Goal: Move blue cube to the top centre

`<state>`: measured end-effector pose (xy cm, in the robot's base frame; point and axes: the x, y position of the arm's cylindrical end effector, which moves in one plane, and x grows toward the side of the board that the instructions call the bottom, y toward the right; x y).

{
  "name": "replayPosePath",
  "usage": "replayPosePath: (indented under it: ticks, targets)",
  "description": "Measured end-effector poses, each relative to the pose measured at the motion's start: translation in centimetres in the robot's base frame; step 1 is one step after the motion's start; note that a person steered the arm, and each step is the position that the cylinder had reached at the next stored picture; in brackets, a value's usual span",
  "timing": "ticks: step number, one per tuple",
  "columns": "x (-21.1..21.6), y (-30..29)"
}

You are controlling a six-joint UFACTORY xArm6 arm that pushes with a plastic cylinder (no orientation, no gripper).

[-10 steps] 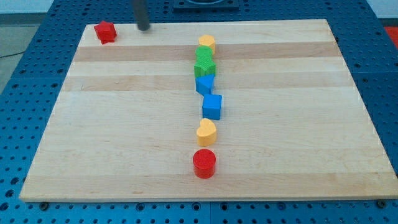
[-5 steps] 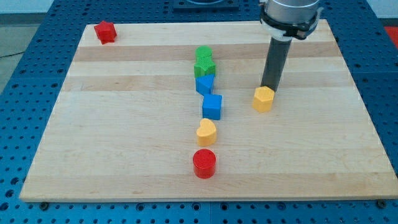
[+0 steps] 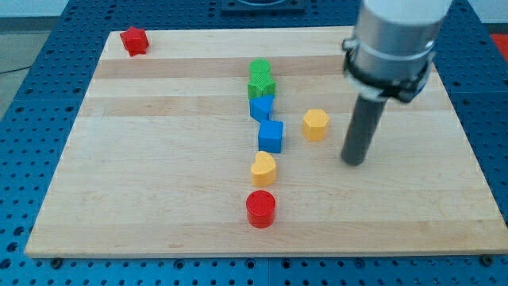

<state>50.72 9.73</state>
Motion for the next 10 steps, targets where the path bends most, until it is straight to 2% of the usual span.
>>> replayPosePath:
  ticks: [2,3,4,5,7,8,9,10]
  targets:
    - [-6.6,-7.7]
    - [-6.6,-12.6]
    - [-3.4,-8.6]
    - [-1.6,-12.5]
    - [-5.4,-16.1]
    - [-3.9,-17.6]
    - [-5.6,-22.3]
    - [-9.1,-21.1]
